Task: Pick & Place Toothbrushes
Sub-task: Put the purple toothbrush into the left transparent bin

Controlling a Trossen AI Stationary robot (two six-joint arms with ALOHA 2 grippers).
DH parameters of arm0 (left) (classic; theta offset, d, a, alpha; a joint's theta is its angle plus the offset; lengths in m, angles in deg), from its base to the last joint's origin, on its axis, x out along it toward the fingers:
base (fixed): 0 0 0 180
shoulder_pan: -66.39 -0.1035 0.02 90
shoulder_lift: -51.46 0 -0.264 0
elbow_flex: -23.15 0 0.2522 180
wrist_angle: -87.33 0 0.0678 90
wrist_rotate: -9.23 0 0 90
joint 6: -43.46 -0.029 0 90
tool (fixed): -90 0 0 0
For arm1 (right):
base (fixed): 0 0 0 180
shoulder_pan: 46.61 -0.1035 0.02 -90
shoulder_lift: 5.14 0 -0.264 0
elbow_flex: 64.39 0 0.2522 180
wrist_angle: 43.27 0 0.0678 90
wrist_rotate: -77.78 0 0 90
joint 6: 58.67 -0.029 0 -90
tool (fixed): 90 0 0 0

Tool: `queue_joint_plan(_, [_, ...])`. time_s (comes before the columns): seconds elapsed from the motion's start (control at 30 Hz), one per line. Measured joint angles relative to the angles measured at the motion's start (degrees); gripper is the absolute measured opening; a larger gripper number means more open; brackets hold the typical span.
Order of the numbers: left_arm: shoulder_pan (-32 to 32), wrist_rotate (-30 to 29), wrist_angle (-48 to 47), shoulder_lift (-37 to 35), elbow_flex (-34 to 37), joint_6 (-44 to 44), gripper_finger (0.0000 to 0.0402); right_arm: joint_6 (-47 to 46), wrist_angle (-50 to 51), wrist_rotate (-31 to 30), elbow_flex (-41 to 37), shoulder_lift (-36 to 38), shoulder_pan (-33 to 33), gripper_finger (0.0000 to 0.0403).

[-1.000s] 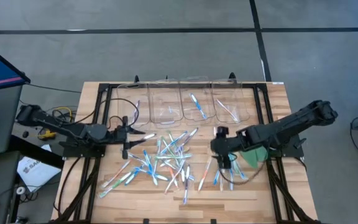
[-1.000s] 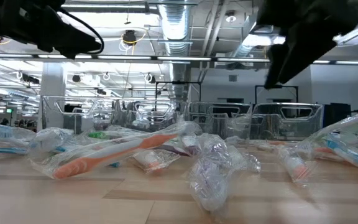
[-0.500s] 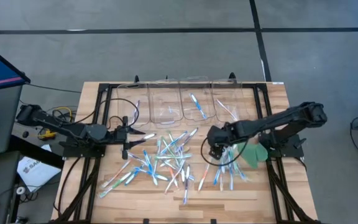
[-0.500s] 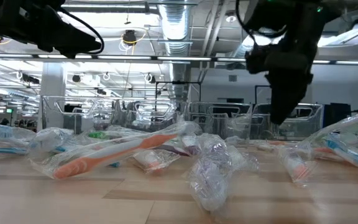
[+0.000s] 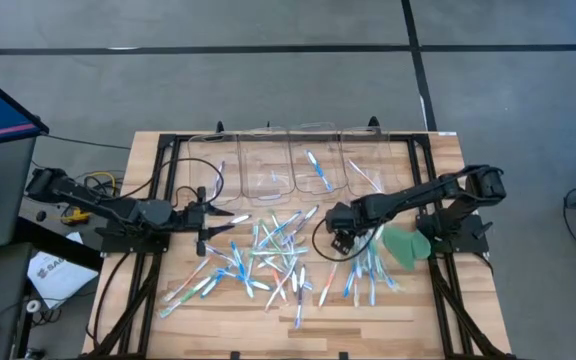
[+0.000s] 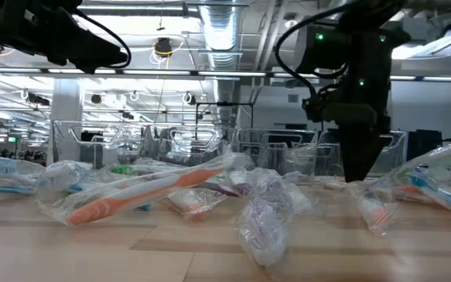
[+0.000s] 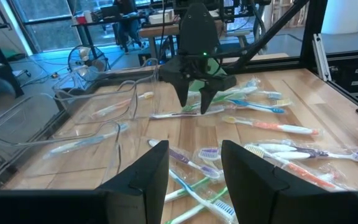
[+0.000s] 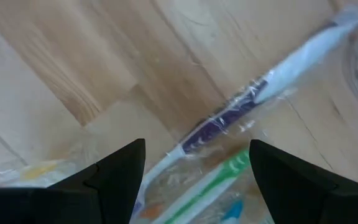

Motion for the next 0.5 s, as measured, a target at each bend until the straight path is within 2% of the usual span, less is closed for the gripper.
queue_joint_plan(0.5, [0.0,0.0,0.0,0.0,0.0,0.0,0.0142,-5.3,-0.9,0.0,0.2,0.0,3.3,0.0281])
